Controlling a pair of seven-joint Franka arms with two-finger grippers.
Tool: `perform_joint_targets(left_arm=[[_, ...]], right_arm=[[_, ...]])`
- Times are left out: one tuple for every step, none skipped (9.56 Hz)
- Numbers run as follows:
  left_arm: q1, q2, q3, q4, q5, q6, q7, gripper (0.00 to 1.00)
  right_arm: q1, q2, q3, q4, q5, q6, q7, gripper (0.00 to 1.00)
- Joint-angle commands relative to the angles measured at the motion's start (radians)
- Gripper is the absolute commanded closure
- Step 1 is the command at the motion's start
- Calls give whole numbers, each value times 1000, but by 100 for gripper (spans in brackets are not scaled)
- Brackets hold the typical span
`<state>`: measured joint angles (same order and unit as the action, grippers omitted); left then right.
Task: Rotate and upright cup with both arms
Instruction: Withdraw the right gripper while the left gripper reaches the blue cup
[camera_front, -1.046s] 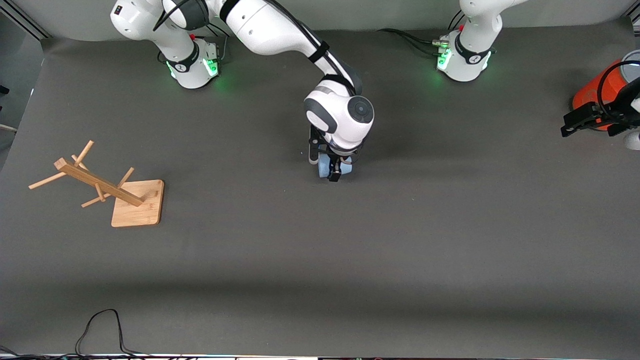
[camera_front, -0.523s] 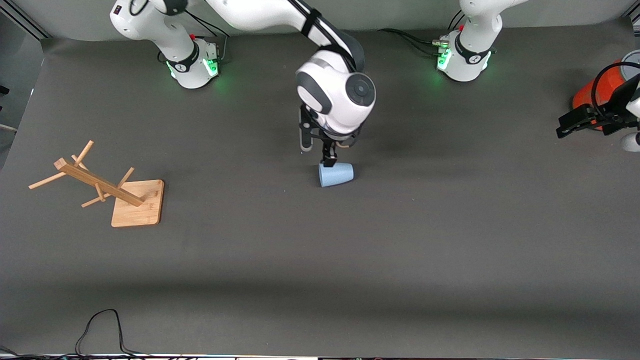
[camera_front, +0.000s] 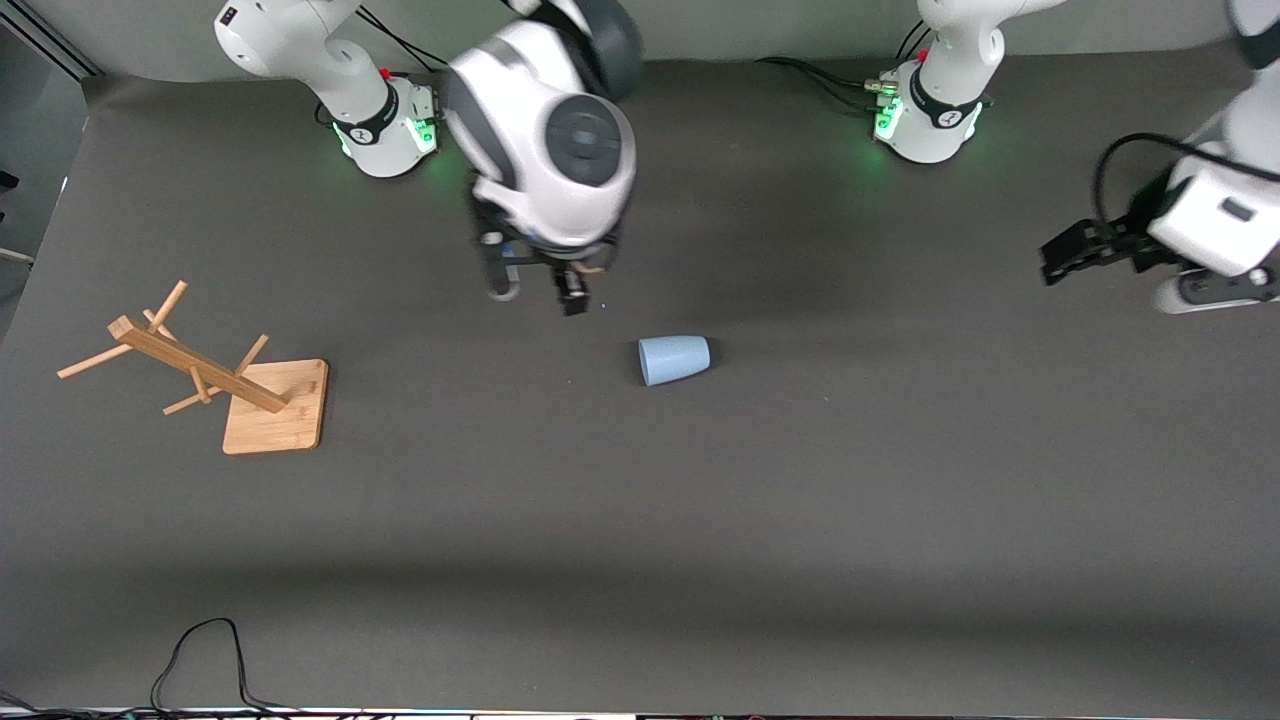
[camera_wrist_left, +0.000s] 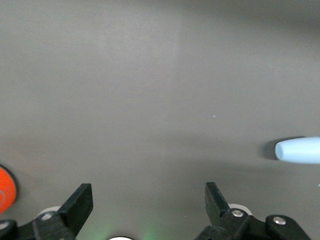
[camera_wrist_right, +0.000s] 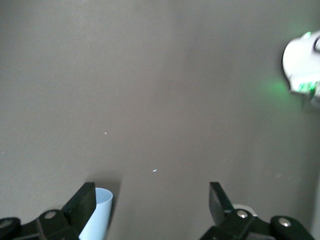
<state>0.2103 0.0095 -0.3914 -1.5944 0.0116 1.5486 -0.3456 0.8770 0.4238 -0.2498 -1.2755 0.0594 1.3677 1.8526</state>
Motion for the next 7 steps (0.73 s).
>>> perform_joint_targets(left_arm=[[-162,142,3,140,94,-22,-221,0],[-254,196,3,155,134,-22,-313,0],[-334,245,3,165,162,-16,-376,0],[-418,289,3,181,189,-13,-426,0],[-489,328,5,191,211,-6,-493,0],[-555,380,5,223,237,-1,-550,0],[-618,461,6,282,257,-1,-593,0]], right_arm=[[-105,-107,-5,-39,14,-47,-253,0],[-193,-161,15,-59,14,-58,-391,0],[-296,-221,52,-99,11,-58,-532,0],[-410,-273,96,-137,10,-58,-662,0],[-514,-310,150,-163,2,-58,-785,0],[-615,-341,197,-185,-21,-58,-923,0],[-698,-355,233,-192,-39,-58,-1061,0]])
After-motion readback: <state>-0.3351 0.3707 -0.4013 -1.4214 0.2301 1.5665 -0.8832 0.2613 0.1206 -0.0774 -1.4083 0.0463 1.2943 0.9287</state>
